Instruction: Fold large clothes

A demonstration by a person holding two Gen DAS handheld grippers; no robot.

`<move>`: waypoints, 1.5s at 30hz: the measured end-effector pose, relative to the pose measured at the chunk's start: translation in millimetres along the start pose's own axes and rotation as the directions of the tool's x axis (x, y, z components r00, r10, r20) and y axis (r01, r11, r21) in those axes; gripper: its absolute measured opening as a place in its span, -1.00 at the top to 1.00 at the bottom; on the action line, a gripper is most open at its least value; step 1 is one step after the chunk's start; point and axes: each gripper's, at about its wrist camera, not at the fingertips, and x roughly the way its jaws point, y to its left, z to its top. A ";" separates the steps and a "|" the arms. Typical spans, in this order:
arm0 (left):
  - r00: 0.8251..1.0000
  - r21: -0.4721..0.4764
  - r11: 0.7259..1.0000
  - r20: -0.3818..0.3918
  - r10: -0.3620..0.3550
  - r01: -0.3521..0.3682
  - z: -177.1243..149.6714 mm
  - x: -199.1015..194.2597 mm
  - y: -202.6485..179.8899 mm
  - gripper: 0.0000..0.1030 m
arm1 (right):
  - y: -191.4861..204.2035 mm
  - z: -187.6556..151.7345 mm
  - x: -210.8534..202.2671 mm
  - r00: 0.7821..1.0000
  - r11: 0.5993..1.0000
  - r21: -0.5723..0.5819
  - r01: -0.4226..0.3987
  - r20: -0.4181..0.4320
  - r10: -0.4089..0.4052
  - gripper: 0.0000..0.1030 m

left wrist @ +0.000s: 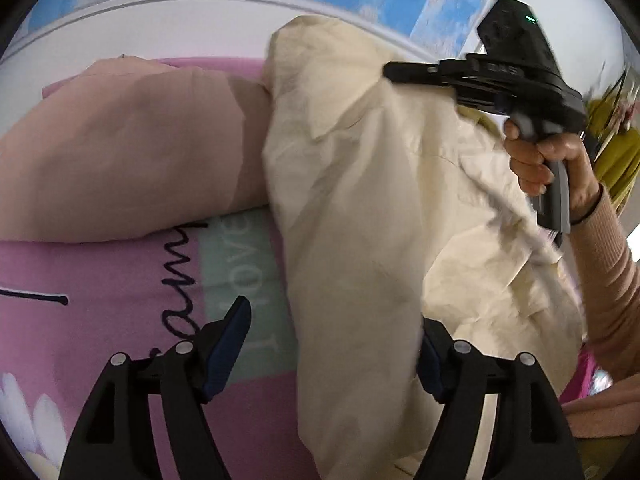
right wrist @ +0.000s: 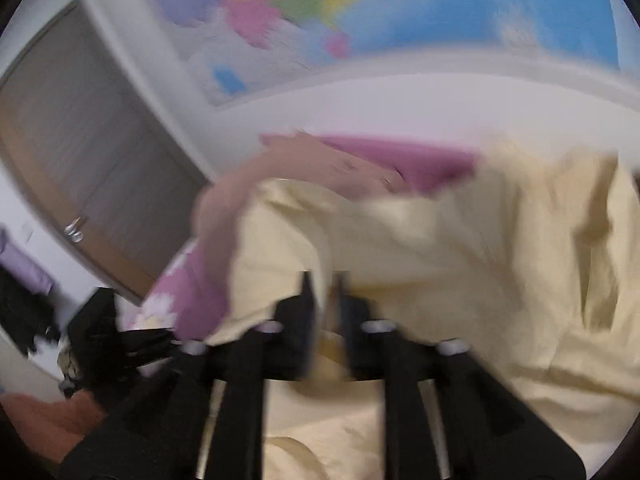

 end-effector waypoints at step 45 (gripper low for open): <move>0.983 0.170 0.969 0.049 0.175 -0.181 105.7 55.2 -53.3 -0.32 | -93.5 -215.6 -194.5 0.930 0.907 0.336 0.253 0.172 -0.323 0.90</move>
